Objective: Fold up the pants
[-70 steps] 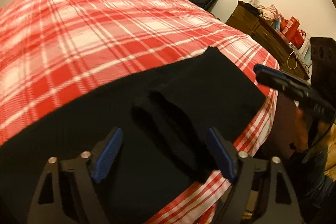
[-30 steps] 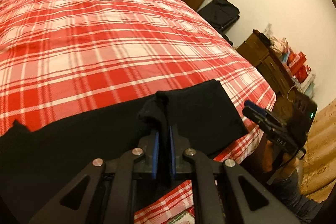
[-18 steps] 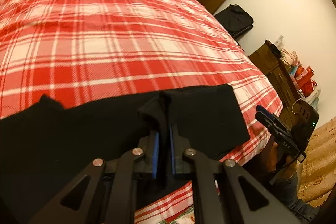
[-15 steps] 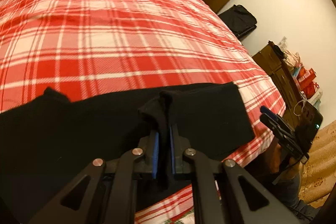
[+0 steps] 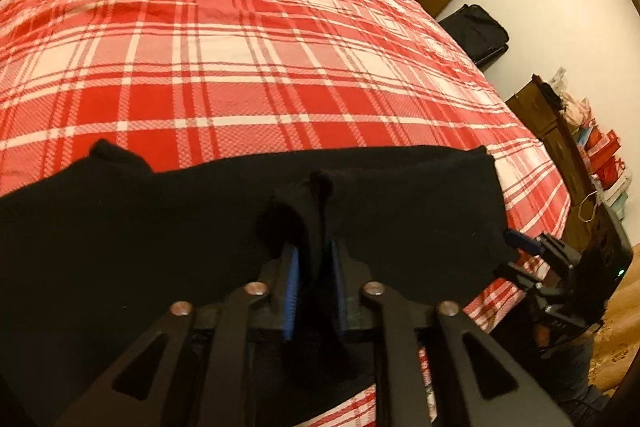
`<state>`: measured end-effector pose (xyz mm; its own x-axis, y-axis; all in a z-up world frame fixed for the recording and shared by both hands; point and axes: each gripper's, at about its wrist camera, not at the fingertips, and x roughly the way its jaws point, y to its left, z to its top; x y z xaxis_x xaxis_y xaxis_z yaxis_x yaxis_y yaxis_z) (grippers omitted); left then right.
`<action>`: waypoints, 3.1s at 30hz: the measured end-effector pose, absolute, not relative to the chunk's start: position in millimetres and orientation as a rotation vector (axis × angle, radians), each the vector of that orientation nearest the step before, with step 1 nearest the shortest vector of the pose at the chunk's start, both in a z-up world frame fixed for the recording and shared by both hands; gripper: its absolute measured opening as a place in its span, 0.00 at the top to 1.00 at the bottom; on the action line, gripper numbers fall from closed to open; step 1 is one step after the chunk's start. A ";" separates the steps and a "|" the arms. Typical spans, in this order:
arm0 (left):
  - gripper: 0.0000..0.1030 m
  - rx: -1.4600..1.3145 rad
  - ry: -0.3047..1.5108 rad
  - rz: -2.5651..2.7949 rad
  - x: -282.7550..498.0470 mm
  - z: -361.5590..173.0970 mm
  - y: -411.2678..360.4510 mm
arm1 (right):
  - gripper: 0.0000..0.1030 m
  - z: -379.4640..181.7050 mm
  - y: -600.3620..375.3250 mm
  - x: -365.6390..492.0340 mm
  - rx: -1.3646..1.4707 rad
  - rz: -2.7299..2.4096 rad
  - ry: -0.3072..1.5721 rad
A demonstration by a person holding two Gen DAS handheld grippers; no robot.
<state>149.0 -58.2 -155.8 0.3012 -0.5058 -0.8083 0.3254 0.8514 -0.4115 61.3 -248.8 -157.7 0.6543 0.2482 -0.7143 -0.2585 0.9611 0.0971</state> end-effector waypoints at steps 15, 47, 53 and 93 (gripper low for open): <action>0.41 -0.184 0.980 -0.326 123.3 -126.2 65.2 | 0.48 -158.9 -93.6 62.7 -0.287 0.631 0.789; 0.40 -0.326 0.881 -0.034 97.5 -179.4 226.1 | 0.47 -144.3 -93.7 70.5 -0.147 0.553 0.689; 0.54 -0.323 0.887 -0.048 95.6 -176.6 224.3 | 0.47 -149.4 -99.4 76.7 -0.097 0.540 0.707; 0.81 -0.294 0.856 -0.616 113.7 -34.6 14.8 | 0.44 -100.8 -269.5 86.9 0.269 0.047 0.611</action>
<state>113.7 14.8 -34.6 0.4974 -0.6138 -0.6131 0.3861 0.7895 -0.4772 86.9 -269.5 -100.8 0.8193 0.1224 -0.5601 0.0356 0.9642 0.2628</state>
